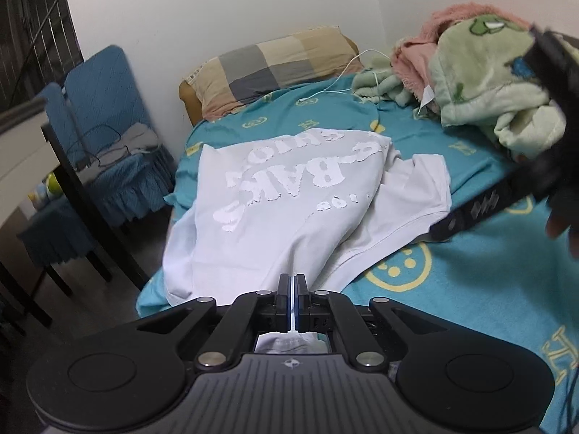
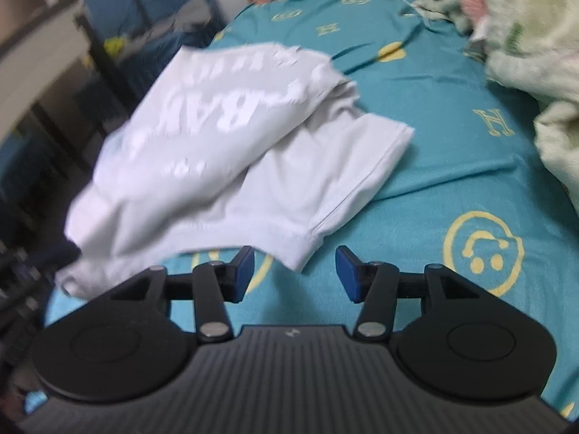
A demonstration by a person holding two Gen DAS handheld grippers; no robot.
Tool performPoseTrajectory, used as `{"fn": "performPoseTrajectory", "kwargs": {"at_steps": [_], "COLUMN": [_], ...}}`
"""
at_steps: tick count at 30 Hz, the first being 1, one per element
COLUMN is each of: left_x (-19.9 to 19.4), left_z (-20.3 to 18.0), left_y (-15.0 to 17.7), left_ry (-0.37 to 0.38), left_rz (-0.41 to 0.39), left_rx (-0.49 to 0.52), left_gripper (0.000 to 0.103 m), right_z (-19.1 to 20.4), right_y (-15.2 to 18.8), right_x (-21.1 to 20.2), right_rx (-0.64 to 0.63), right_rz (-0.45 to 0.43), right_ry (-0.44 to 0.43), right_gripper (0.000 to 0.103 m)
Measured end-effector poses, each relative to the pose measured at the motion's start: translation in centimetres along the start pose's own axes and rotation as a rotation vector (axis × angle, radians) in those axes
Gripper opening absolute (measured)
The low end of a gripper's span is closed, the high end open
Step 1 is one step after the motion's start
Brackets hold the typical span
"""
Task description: Fold clothes
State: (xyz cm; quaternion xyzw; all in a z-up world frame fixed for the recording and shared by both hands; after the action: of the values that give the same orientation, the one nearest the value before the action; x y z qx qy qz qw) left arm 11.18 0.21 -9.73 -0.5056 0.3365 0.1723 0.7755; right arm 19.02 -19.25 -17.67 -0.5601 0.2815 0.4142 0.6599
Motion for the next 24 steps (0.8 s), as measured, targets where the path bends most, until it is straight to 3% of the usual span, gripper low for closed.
{"fn": "performPoseTrajectory", "kwargs": {"at_steps": [5,8,10,11,13,15,19,21,24], "left_x": [1.4,2.3,2.5,2.5,2.6,2.7,3.0,3.4,4.2], "left_z": [0.2,0.2,-0.2,-0.5,-1.1,-2.0,-4.6,-5.6,-6.1], "left_y": [0.1,0.1,0.0,-0.1,-0.3,-0.5,-0.7,-0.7,-1.2], "left_ry": [0.031,0.039,0.044,0.044,0.050,0.069,0.091,0.088,0.070], "left_rz": [-0.002,-0.005,-0.029,-0.045,-0.077,-0.109,-0.158,-0.173,-0.185], "left_rx": [-0.036,-0.047,-0.037,-0.029,-0.010,0.011,0.079,0.099,0.053], "left_gripper": [0.006,0.008,0.015,0.017,0.028,0.041,0.055,0.057,0.057], "right_z": [1.8,2.4,2.3,2.0,1.4,1.1,1.2,1.4,1.3], "right_y": [0.3,0.5,0.3,0.1,-0.4,-0.8,-1.4,-1.6,-1.5], "right_x": [2.5,2.6,2.2,1.8,0.6,-1.0,-4.6,-5.7,-6.5], "right_rx": [-0.130,-0.173,-0.153,-0.130,-0.074,-0.022,0.047,0.062,0.094], "right_rz": [-0.024,-0.061,-0.079,-0.093,-0.130,-0.178,-0.276,-0.299,-0.305], "right_ry": [0.137,0.176,0.170,0.167,0.146,0.110,0.013,-0.033,-0.095], "right_gripper": [0.051,0.048,0.022,0.019,0.010,0.010,0.010,0.009,0.009]}}
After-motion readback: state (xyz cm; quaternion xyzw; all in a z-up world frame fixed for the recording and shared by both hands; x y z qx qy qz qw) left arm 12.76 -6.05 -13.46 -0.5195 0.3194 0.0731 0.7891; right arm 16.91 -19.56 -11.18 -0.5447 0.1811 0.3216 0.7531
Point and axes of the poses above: each gripper's, at about its wrist camera, not at the fingertips, and x roughly the way its jaws point, z to its left, y to its underside, the point moved 2 cm from there along x, roughly the way its jaws point, and after that the axes turned 7 degrees about z, right-handed, at the moved point
